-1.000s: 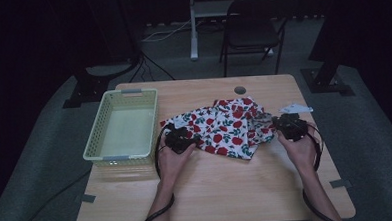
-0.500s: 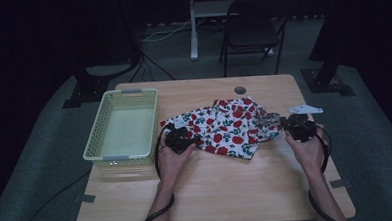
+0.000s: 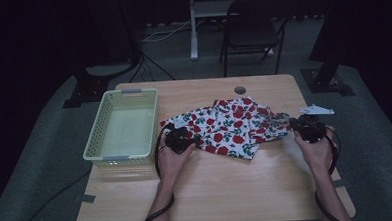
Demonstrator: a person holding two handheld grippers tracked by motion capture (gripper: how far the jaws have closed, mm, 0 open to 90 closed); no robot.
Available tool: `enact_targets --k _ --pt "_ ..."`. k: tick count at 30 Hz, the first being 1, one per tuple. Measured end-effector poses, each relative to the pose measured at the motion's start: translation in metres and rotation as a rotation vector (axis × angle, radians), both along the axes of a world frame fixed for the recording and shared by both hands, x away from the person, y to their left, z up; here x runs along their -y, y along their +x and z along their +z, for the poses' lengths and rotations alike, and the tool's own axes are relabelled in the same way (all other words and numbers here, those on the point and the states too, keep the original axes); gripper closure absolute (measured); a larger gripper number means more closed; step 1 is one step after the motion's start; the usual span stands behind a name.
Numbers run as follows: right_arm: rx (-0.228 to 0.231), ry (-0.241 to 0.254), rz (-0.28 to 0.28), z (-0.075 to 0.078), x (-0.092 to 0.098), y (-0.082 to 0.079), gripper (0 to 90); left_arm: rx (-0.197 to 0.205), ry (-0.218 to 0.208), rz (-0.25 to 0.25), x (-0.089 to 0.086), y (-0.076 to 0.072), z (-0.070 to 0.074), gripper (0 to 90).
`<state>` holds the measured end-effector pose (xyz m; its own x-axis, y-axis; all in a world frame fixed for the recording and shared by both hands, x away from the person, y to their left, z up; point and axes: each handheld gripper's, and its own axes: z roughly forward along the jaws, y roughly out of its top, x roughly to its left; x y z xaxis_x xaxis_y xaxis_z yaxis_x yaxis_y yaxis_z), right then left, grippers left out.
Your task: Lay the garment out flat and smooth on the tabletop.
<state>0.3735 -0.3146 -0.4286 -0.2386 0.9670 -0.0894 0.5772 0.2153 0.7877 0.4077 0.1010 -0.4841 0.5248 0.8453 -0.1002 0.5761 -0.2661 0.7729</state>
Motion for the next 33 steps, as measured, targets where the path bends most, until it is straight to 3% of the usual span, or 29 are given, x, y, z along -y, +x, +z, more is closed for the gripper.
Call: enact_targets --k 29,33 --pt "-0.028 0.014 -0.100 -0.009 0.036 -0.007 88.5 -0.005 -0.007 0.000 -0.002 0.001 0.000 44.0" --pt "-0.035 0.002 -0.135 -0.010 0.038 -0.006 88.6 -0.005 -0.006 0.001 -0.002 0.001 0.000 44.4"
